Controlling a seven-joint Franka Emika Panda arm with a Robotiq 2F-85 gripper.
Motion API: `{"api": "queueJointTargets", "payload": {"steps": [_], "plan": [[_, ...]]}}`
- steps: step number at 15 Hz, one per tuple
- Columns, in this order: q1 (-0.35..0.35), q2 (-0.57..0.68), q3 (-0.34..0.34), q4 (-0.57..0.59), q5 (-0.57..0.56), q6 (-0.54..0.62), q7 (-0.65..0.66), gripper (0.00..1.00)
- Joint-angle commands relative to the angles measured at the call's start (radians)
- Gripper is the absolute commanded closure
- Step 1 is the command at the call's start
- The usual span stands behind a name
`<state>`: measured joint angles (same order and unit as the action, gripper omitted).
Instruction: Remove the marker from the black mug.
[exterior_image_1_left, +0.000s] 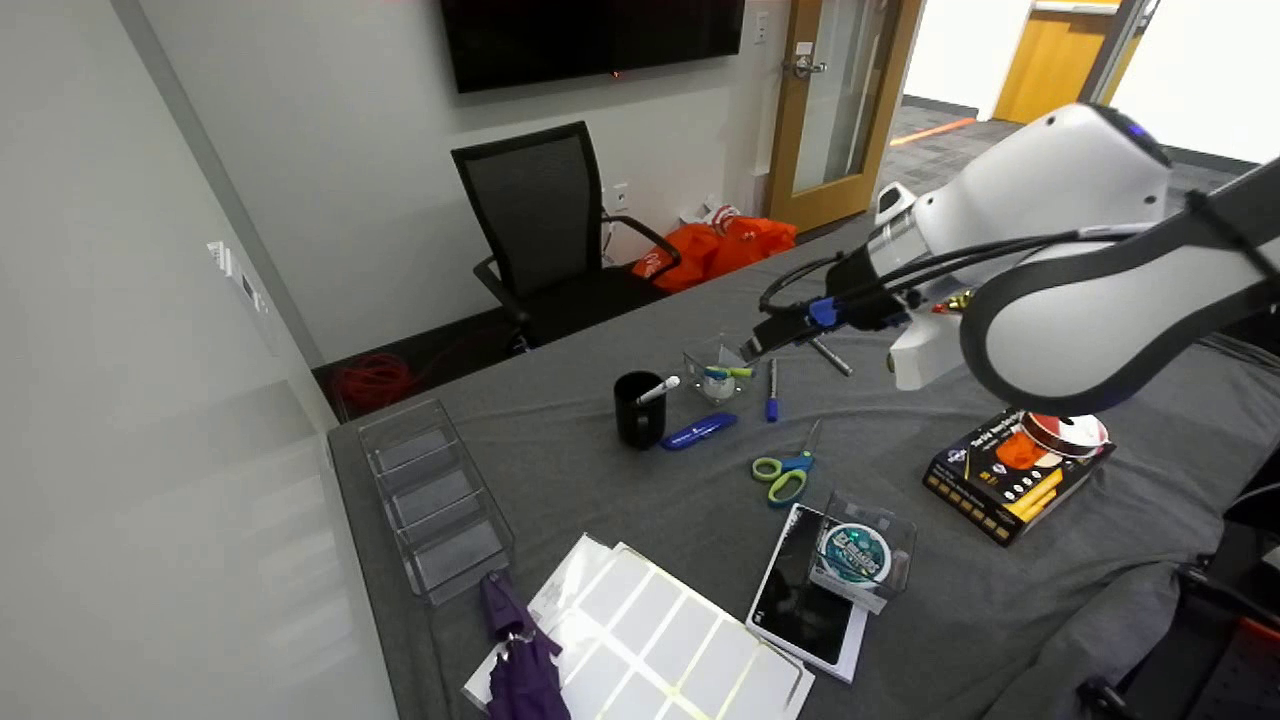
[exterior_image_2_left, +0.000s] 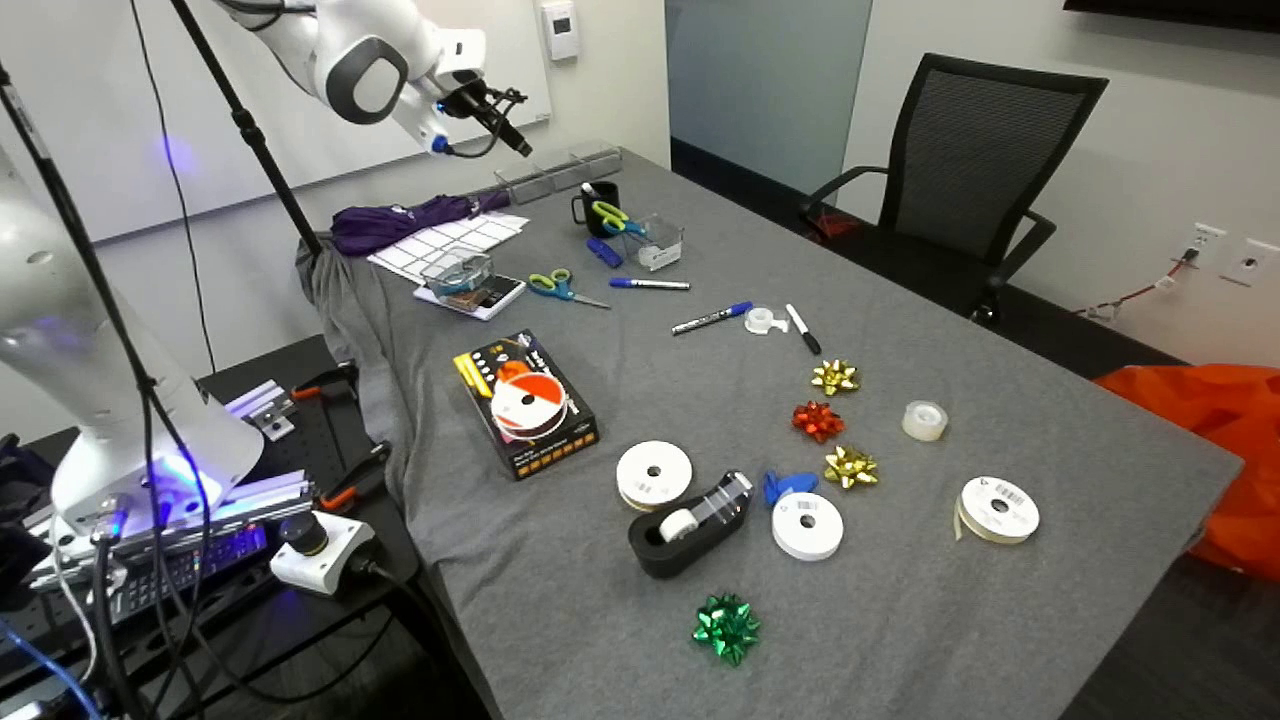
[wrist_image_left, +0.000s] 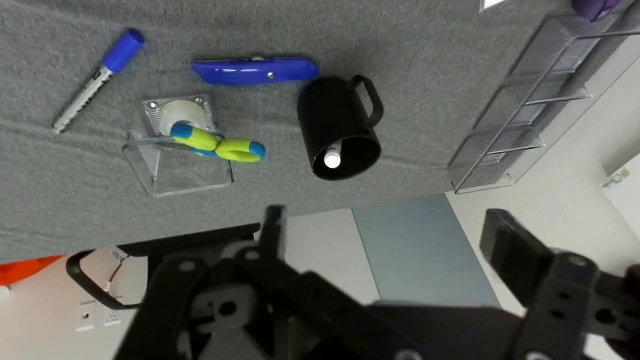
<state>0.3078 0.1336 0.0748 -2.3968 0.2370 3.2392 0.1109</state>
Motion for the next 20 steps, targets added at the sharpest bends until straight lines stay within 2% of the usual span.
{"api": "queueJointTargets", "payload": {"steps": [1,3,6,8,11,14,15,20], "plan": [[0.161,0.150,-0.202,0.123,-0.027,0.013,0.081,0.00],[0.305,0.224,-0.359,0.195,-0.014,0.018,0.133,0.00],[0.518,0.336,-0.574,0.303,0.012,-0.033,0.225,0.00],[0.622,0.404,-0.670,0.357,0.018,-0.097,0.295,0.00],[0.731,0.490,-0.763,0.434,0.014,-0.207,0.417,0.00],[0.774,0.547,-0.802,0.510,0.005,-0.311,0.512,0.00],[0.754,0.548,-0.786,0.529,-0.044,-0.333,0.567,0.00],[0.669,0.551,-0.710,0.620,-0.122,-0.429,0.684,0.00]]}}
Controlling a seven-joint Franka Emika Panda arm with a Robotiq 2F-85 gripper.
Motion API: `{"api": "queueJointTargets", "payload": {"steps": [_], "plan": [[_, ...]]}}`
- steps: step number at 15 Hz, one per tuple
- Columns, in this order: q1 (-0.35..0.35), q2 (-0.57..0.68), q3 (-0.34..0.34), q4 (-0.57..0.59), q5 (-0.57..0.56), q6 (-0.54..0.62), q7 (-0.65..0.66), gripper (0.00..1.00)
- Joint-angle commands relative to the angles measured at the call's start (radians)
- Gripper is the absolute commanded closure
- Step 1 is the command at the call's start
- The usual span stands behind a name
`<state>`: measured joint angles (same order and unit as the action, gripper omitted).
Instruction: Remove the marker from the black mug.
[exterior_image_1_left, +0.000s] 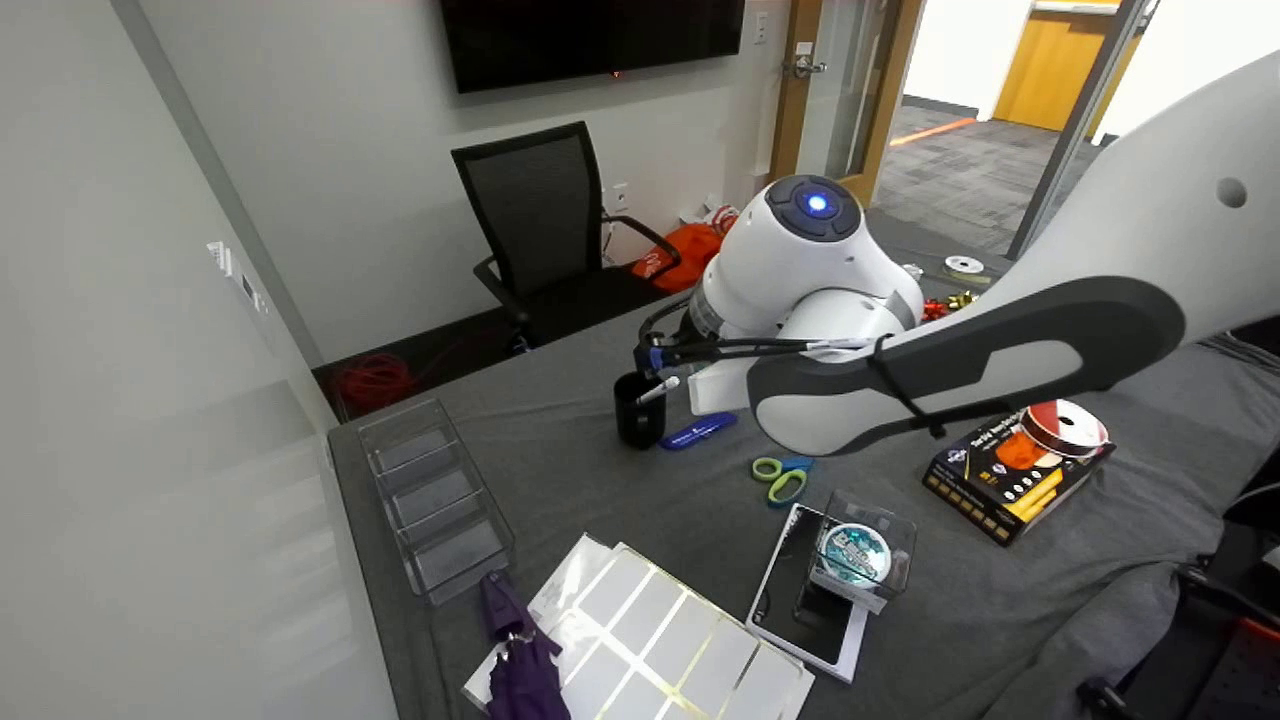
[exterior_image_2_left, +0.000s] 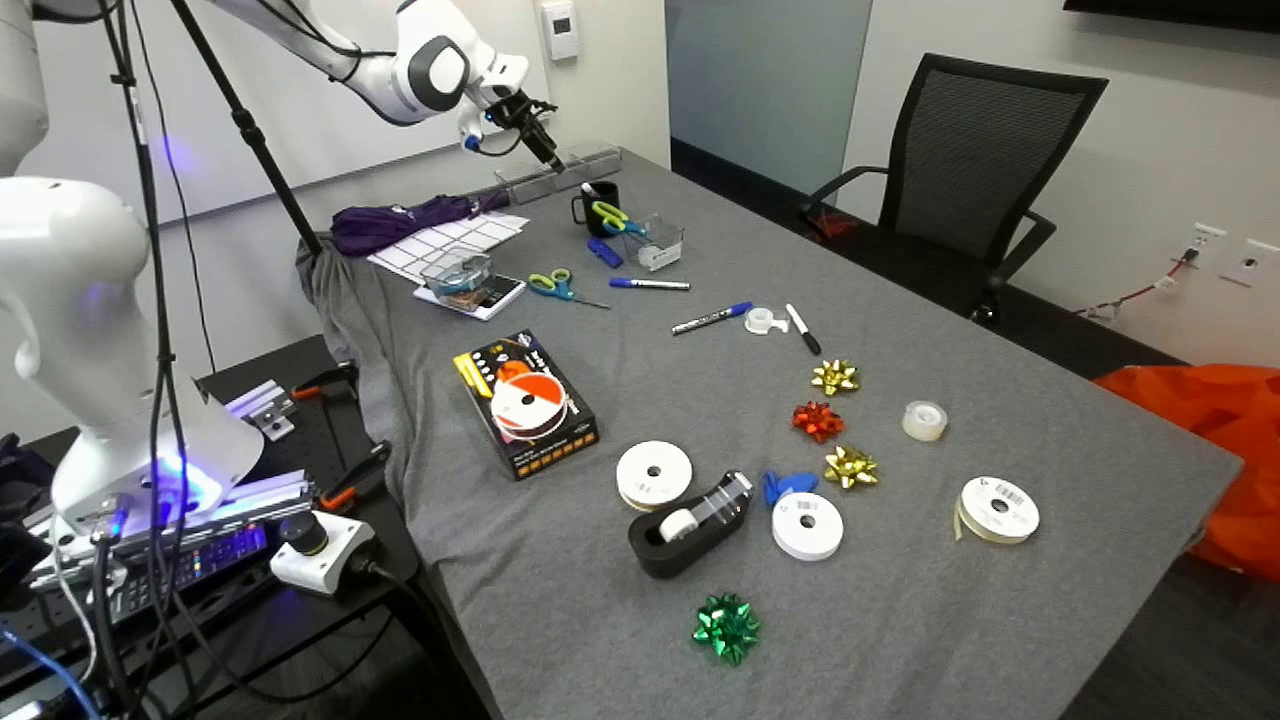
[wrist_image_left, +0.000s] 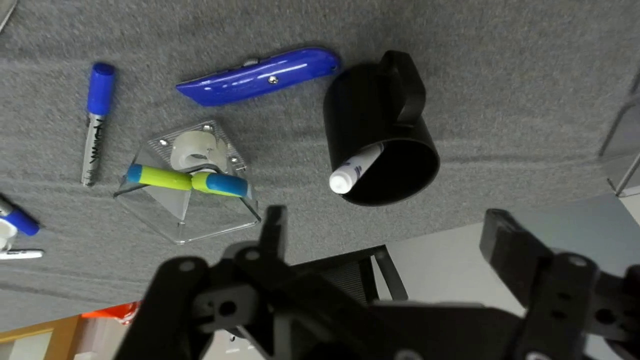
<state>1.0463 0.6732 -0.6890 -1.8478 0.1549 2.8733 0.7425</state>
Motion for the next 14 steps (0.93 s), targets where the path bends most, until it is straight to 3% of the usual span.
{"api": "queueJointTargets", "payload": {"steps": [1,8,14], "plan": [[-0.093,0.010,0.075,0.086,-0.050,-0.075,0.070,0.00],[-0.269,0.052,0.215,0.186,-0.122,-0.059,0.174,0.00],[-0.341,0.107,0.275,0.221,-0.169,-0.001,0.248,0.00]]}}
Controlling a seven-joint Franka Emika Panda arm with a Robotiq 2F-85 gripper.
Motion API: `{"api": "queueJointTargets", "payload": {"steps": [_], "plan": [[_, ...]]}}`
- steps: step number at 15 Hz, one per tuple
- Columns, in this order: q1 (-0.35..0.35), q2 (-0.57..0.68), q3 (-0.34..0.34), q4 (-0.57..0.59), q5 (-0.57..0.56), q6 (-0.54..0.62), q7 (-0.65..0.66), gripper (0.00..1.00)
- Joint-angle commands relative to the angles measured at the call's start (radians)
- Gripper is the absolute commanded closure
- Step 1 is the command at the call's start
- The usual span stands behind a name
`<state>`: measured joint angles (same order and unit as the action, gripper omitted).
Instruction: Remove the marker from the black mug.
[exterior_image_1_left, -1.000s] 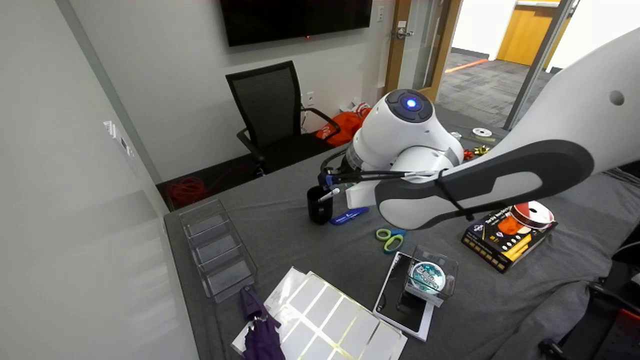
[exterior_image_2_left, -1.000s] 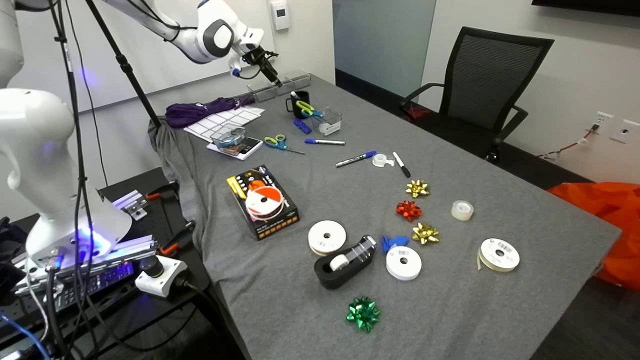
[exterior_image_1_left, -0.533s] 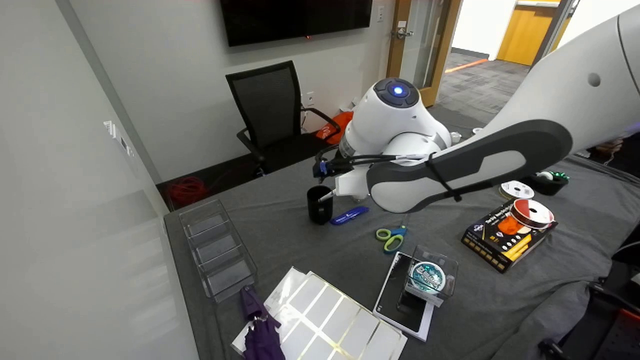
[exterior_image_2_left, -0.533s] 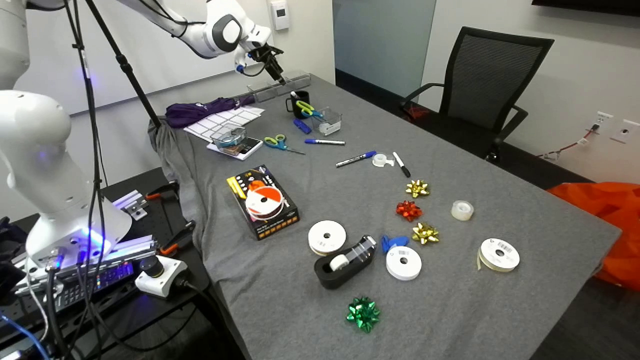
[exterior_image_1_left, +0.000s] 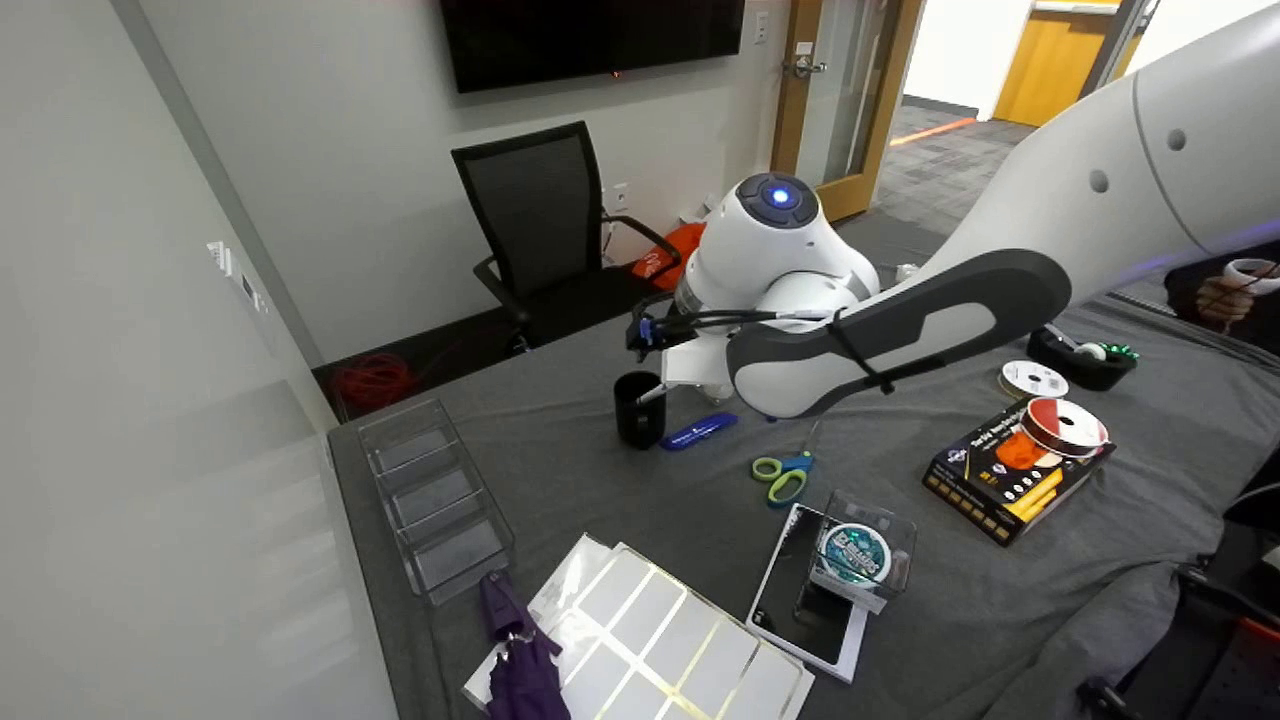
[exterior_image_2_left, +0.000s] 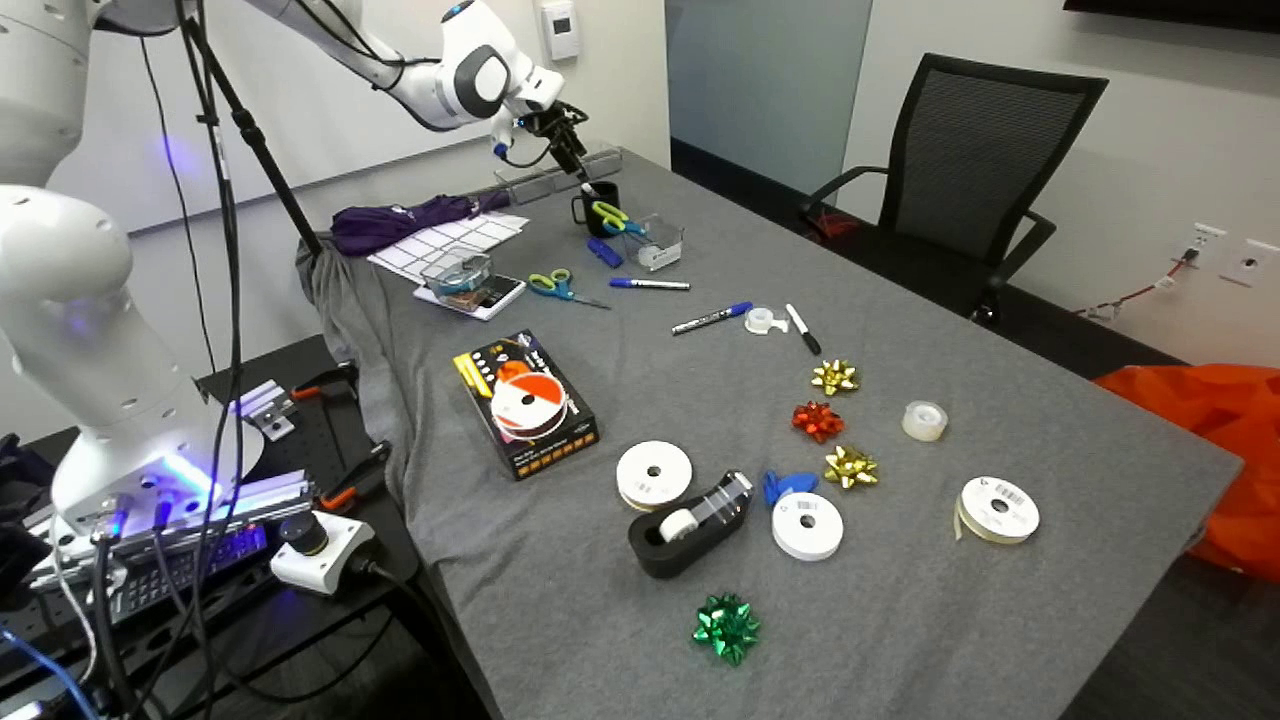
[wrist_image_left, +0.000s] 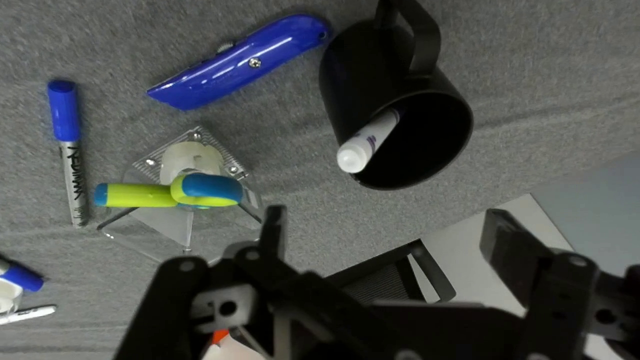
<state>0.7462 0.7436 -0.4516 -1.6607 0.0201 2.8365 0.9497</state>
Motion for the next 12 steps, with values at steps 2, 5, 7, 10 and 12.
{"api": "queueJointTargets", "payload": {"steps": [2,5,7,10,12], "plan": [[-0.046,0.050,0.042,0.033,-0.043,0.057,0.058,0.00],[-0.044,0.074,0.043,0.031,-0.038,0.098,0.076,0.00],[-0.041,0.087,0.043,0.032,-0.028,0.123,0.085,0.00],[-0.035,0.105,0.038,0.033,-0.019,0.156,0.092,0.32],[-0.032,0.112,0.034,0.033,-0.015,0.170,0.095,0.37]]}}
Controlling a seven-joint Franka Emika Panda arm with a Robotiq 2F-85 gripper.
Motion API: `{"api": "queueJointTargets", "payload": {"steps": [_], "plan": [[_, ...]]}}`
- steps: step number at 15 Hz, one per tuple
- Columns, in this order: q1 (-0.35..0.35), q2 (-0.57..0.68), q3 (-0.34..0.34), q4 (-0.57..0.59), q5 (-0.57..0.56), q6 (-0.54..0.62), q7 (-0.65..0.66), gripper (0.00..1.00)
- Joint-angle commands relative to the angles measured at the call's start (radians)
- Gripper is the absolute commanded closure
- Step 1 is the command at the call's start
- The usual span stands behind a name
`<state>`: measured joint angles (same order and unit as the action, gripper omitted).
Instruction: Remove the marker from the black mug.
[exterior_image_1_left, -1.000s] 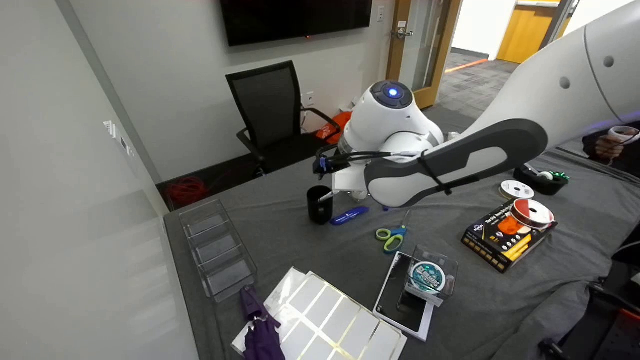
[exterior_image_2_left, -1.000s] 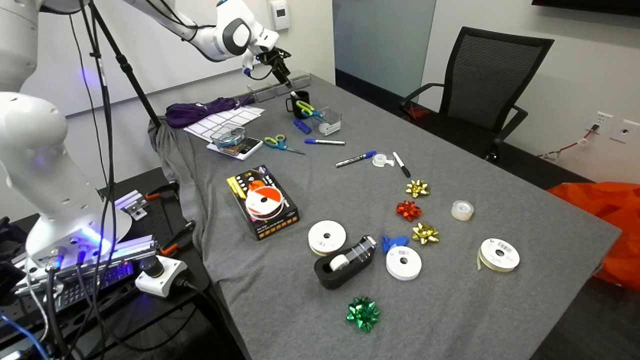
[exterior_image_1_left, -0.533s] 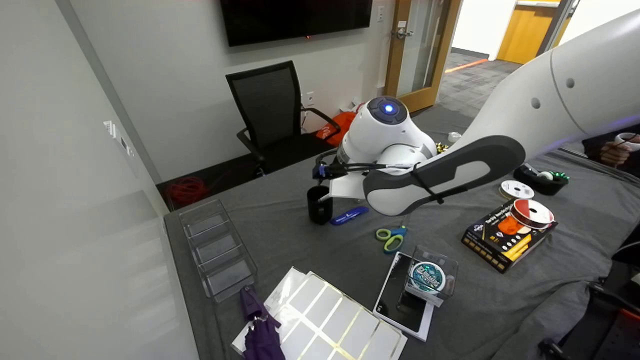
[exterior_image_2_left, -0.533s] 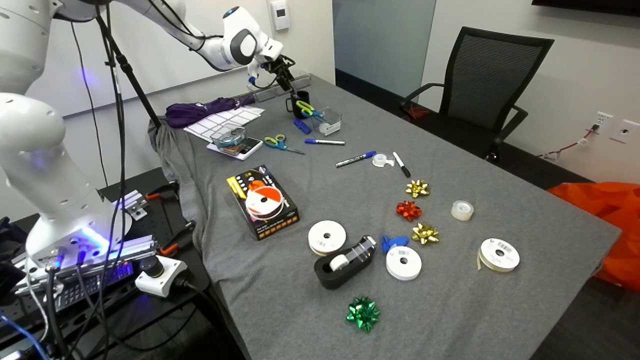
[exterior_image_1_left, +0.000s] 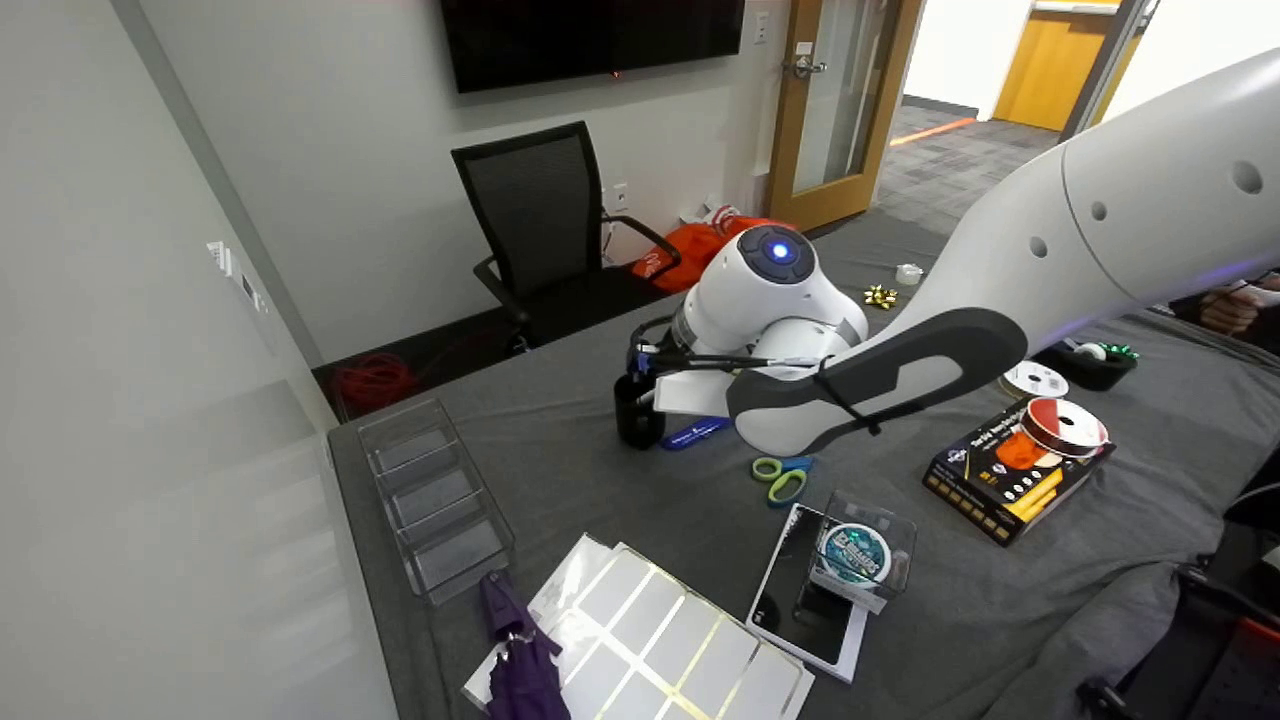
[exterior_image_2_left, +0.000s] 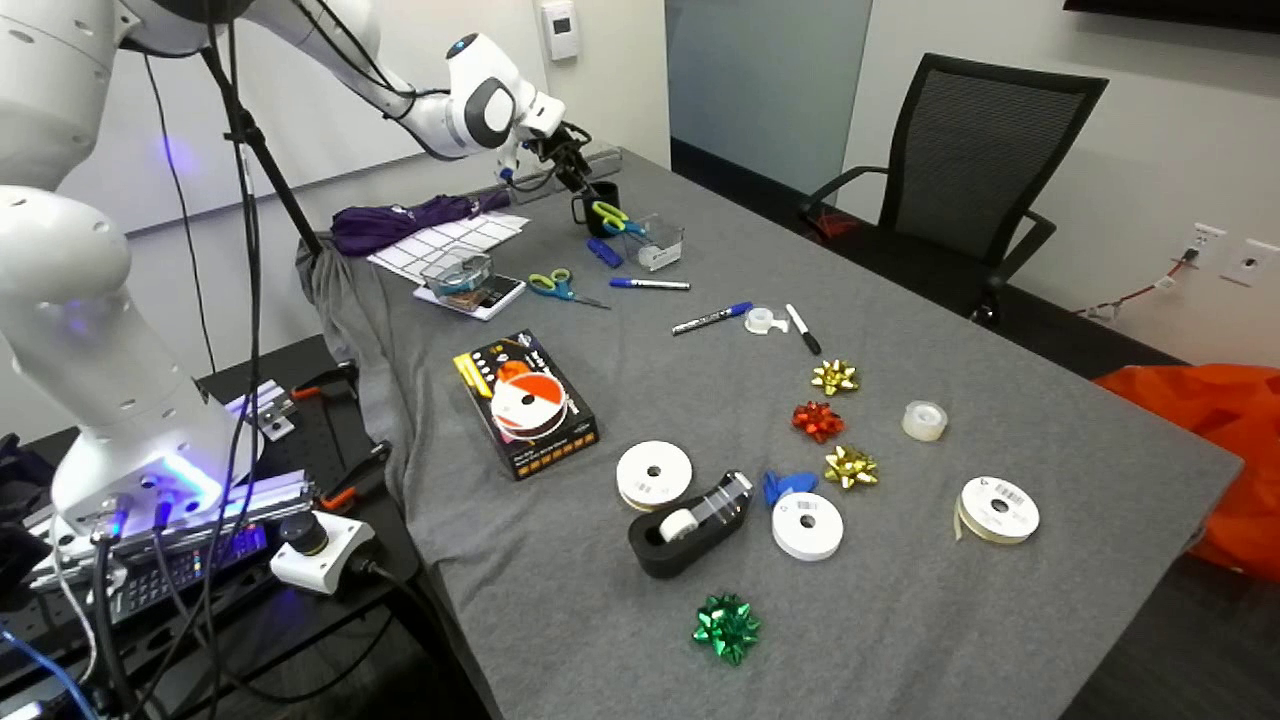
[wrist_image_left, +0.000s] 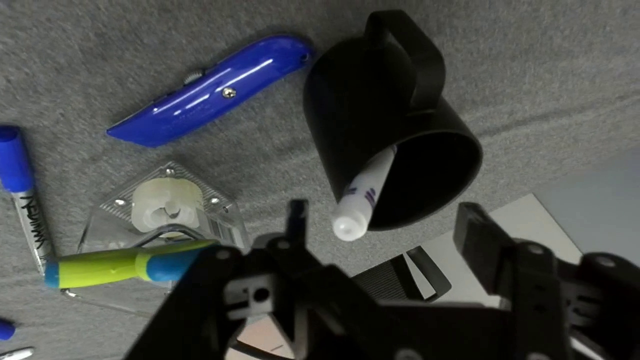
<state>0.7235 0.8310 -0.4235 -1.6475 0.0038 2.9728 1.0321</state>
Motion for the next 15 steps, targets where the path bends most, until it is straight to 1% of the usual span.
{"api": "queueJointTargets", "payload": {"steps": [1,3,7,8,9,10,11,13,15], "plan": [[-0.007,0.028,0.003,0.021,0.004,0.041,0.013,0.40],[-0.005,0.037,0.000,0.024,0.008,0.050,0.012,0.47],[0.000,0.047,-0.008,0.027,0.009,0.059,0.010,0.32],[0.001,0.047,-0.009,0.026,0.010,0.061,0.009,0.42],[0.002,0.048,-0.011,0.026,0.010,0.063,0.009,0.57],[0.003,0.050,-0.012,0.025,0.010,0.066,0.008,0.37],[0.004,0.052,-0.015,0.025,0.010,0.069,0.007,0.24],[0.009,0.058,-0.022,0.025,0.010,0.078,0.006,0.13],[0.013,0.065,-0.029,0.021,0.009,0.087,0.002,0.05]]}}
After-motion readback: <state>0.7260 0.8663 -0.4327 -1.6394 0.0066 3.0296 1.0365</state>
